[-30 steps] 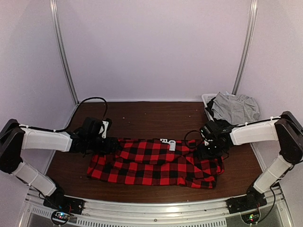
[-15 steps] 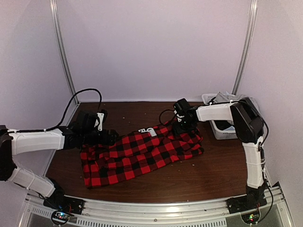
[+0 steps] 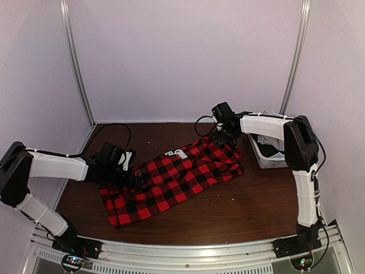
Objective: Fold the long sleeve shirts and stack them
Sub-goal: Rotate the rectangle-folded shirt at the center of the board.
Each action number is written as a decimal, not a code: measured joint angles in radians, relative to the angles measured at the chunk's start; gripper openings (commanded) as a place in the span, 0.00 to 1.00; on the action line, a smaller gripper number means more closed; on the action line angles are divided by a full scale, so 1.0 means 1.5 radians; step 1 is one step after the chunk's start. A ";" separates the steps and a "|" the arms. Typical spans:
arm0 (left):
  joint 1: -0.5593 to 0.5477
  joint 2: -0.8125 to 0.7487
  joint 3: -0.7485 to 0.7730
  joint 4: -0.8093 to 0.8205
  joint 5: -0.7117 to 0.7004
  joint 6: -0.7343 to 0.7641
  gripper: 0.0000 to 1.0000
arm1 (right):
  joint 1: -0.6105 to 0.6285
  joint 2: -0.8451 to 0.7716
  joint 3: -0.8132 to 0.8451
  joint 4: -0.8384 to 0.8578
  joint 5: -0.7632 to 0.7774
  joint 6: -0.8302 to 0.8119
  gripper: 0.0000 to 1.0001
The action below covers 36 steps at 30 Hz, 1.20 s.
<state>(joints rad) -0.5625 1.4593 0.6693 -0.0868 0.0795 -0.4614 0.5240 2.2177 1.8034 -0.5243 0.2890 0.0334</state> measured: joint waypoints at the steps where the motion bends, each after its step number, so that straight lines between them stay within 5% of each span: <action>1: 0.000 0.004 -0.003 0.001 0.008 -0.001 0.98 | 0.000 -0.030 -0.024 0.002 -0.006 0.000 0.73; 12: -0.032 0.025 -0.039 0.038 0.036 -0.006 0.97 | 0.001 -0.299 -0.247 0.063 -0.123 0.052 0.74; 22: -0.184 0.074 -0.003 0.078 0.028 -0.053 0.97 | 0.002 -0.390 -0.406 0.068 -0.208 0.117 0.74; 29: -0.284 0.094 0.051 0.024 0.037 -0.073 0.97 | 0.001 -0.365 -0.448 0.080 -0.210 0.158 0.74; 36: -0.290 0.048 0.076 -0.030 -0.022 -0.065 0.98 | -0.005 -0.247 -0.429 0.124 -0.215 0.175 0.74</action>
<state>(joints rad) -0.9977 1.5311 0.7834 -0.1318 0.0460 -0.5587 0.5159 1.8473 1.1599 -0.3386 -0.0330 0.2955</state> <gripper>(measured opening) 0.976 0.738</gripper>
